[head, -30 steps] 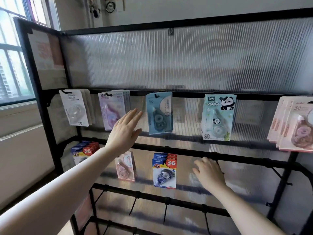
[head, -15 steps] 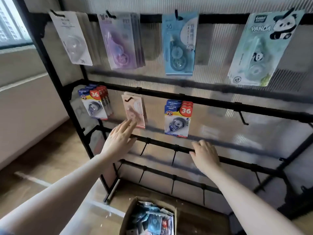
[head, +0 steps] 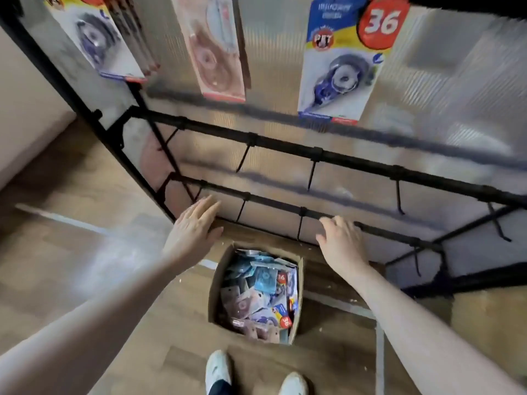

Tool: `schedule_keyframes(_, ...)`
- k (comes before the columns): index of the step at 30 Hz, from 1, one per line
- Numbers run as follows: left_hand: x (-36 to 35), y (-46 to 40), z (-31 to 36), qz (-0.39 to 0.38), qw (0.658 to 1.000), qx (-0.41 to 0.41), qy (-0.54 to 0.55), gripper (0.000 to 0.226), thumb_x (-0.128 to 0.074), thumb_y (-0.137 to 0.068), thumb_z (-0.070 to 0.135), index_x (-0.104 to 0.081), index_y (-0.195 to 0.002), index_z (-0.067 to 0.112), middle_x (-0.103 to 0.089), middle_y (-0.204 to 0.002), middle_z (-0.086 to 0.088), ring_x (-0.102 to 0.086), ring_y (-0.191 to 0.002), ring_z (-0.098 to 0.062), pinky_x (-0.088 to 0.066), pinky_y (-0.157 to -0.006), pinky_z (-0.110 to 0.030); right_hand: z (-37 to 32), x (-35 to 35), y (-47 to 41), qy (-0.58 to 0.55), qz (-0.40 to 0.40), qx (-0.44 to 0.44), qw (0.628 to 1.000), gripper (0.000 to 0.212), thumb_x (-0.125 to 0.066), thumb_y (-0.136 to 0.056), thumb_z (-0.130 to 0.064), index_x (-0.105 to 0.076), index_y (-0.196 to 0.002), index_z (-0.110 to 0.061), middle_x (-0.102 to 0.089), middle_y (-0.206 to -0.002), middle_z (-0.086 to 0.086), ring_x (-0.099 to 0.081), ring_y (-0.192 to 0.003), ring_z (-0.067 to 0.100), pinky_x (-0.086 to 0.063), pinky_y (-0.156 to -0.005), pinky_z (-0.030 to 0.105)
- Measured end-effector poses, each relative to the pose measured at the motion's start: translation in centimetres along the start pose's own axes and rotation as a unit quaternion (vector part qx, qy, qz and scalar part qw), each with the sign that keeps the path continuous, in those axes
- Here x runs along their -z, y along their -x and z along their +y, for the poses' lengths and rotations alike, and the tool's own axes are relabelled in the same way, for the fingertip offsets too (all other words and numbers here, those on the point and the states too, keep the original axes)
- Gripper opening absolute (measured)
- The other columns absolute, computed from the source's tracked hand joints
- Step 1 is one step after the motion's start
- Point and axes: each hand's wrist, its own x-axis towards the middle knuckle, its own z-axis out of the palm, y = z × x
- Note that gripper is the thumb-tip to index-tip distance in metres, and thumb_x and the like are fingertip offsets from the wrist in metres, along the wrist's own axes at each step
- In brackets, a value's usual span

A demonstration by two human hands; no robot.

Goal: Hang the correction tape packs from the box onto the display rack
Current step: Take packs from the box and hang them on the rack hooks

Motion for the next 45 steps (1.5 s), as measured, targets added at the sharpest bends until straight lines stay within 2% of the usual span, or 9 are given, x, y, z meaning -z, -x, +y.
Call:
schedule_keyframes(7,-10.2,4.2,-2.3,-0.115,0.993,0.018,0.012,0.057,-0.057,-0.091,0.024,-0.035,-0.143,0.016,-0.032,-0.15,-0.008,-0.028,-0.139,-0.026,-0.023,-0.112,-0.041,1.4,-11.0,0.9,0.005,-0.077,-0.01,0.997,0.039,-0.044,-0.097,-0.029,-0.043,-0.134,-0.017,-0.05,-0.127,0.006,-0.044,-0.117,0.024,-0.035,-0.097,0.034)
schedule_keyframes(14,-18.5,5.7,-5.6,-0.207,0.978,0.033,-0.002,0.061,-0.059,-0.09,0.025,-0.032,-0.144,0.017,-0.03,-0.151,-0.008,-0.025,-0.14,-0.027,-0.027,-0.11,-0.045,1.8,-20.2,1.5,-0.006,-0.126,-0.035,0.991,0.04,-0.044,-0.097,-0.028,-0.041,-0.135,-0.017,-0.049,-0.126,0.006,-0.045,-0.116,0.024,-0.036,-0.096,0.033)
schedule_keyframes(20,-25.4,6.5,-7.5,-0.269,0.962,0.049,-0.003,0.061,-0.053,-0.092,0.028,-0.026,-0.147,0.019,-0.023,-0.154,-0.003,-0.021,-0.141,-0.023,-0.023,-0.111,-0.038,2.4,-27.5,3.3,-0.014,-0.176,-0.049,0.983,0.039,-0.044,-0.097,-0.027,-0.044,-0.133,-0.015,-0.049,-0.124,0.007,-0.045,-0.115,0.025,-0.036,-0.096,0.034)
schedule_keyframes(25,-30.3,6.7,-8.5,-0.328,0.944,0.012,-0.03,0.059,-0.043,-0.096,0.036,-0.019,-0.148,0.021,-0.014,-0.156,0.001,-0.01,-0.144,-0.016,-0.016,-0.113,-0.032,2.8,-32.3,4.8,-0.027,-0.214,-0.074,0.974,0.038,-0.049,-0.094,-0.025,-0.048,-0.13,-0.014,-0.051,-0.122,0.009,-0.047,-0.113,0.028,-0.04,-0.092,0.037)
schedule_keyframes(30,-34.8,6.4,-8.9,-0.353,0.934,-0.029,-0.043,0.055,-0.042,-0.097,0.036,-0.025,-0.146,0.021,-0.021,-0.154,0.0,-0.014,-0.143,-0.017,-0.013,-0.114,-0.029,2.9,-35.7,5.4,-0.043,-0.244,-0.098,0.964,0.045,-0.043,-0.097,-0.029,-0.037,-0.14,-0.016,-0.044,-0.134,0.005,-0.042,-0.123,0.022,-0.038,-0.097,0.03)
schedule_keyframes(34,-38.1,6.0,-8.7,-0.404,0.912,-0.036,-0.065,0.054,-0.035,-0.098,0.036,-0.02,-0.148,0.021,-0.016,-0.156,0.002,-0.009,-0.143,-0.014,-0.008,-0.115,-0.028,2.9,-38.0,5.7,-0.075,-0.263,-0.122,0.954,0.048,-0.046,-0.096,-0.029,-0.035,-0.141,-0.017,-0.041,-0.139,0.004,-0.041,-0.127,0.021,-0.036,-0.101,0.029)
schedule_keyframes(37,-40.1,5.3,-7.9,-0.436,0.899,0.001,-0.039,0.056,-0.024,-0.095,0.044,-0.025,-0.146,0.021,-0.021,-0.154,0.002,-0.013,-0.143,-0.017,-0.013,-0.116,-0.033,2.8,-39.8,5.6,-0.088,-0.269,-0.131,0.95,0.05,-0.046,-0.096,-0.029,-0.032,-0.143,-0.016,-0.039,-0.14,0.004,-0.04,-0.128,0.019,-0.035,-0.102,0.027)
schedule_keyframes(40,-42.1,4.6,-7.5,-0.462,0.886,0.018,-0.031,0.053,-0.03,-0.096,0.036,-0.023,-0.147,0.021,-0.023,-0.154,0.0,-0.017,-0.142,-0.023,-0.017,-0.115,-0.039,2.3,-41.6,5.4,-0.104,-0.269,-0.143,0.947,0.053,-0.046,-0.097,-0.028,-0.028,-0.144,-0.014,-0.038,-0.141,0.003,-0.038,-0.13,0.018,-0.036,-0.102,0.026)
schedule_keyframes(45,-44.9,3.9,-8.2,-0.453,0.891,0.033,-0.022,0.057,-0.039,-0.096,0.031,-0.019,-0.148,0.018,-0.026,-0.152,-0.003,-0.025,-0.138,-0.024,-0.024,-0.112,-0.039,1.7,-44.3,5.4,-0.12,-0.271,-0.17,0.94,0.053,-0.049,-0.095,-0.024,-0.029,-0.142,-0.01,-0.042,-0.136,0.008,-0.038,-0.129,0.023,-0.038,-0.102,0.031)
